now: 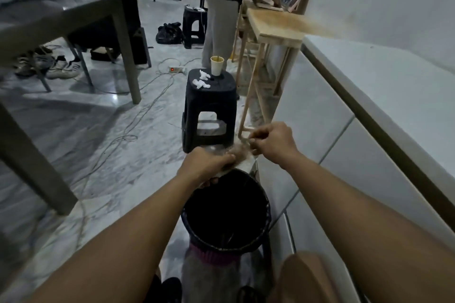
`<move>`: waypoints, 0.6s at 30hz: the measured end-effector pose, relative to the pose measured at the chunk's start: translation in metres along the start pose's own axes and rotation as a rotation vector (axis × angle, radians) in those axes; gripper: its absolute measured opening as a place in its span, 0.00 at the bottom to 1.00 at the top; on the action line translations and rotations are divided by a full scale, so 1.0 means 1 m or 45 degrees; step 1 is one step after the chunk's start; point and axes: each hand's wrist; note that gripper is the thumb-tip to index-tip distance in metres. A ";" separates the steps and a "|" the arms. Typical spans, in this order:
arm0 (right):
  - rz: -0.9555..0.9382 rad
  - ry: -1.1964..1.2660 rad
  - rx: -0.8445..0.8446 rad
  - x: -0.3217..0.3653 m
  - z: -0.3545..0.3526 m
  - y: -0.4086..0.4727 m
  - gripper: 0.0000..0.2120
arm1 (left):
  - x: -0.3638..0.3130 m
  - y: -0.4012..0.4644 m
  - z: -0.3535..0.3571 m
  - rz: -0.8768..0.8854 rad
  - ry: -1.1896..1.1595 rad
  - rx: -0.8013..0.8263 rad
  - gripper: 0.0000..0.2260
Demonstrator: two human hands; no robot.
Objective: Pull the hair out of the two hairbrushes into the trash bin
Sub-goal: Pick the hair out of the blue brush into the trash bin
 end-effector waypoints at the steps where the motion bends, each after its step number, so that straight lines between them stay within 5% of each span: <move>1: 0.038 0.092 -0.029 -0.013 0.007 0.008 0.09 | 0.011 0.010 0.000 -0.021 0.020 0.000 0.21; 6: 0.201 0.269 0.075 -0.075 0.051 0.042 0.05 | 0.060 0.055 0.010 -0.144 0.073 0.014 0.24; 11: -0.006 -0.049 0.472 -0.130 0.095 0.058 0.27 | 0.100 0.095 0.031 -0.247 0.067 0.034 0.22; 18: 0.117 0.027 0.105 -0.181 0.139 0.076 0.05 | 0.148 0.130 0.052 -0.367 -0.072 0.086 0.21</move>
Point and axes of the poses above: each hand's wrist, its own y-axis towards the middle knuckle, its own z-axis out of the palm, x = y × z, and after that the axes turned 12 degrees about x, right-handed
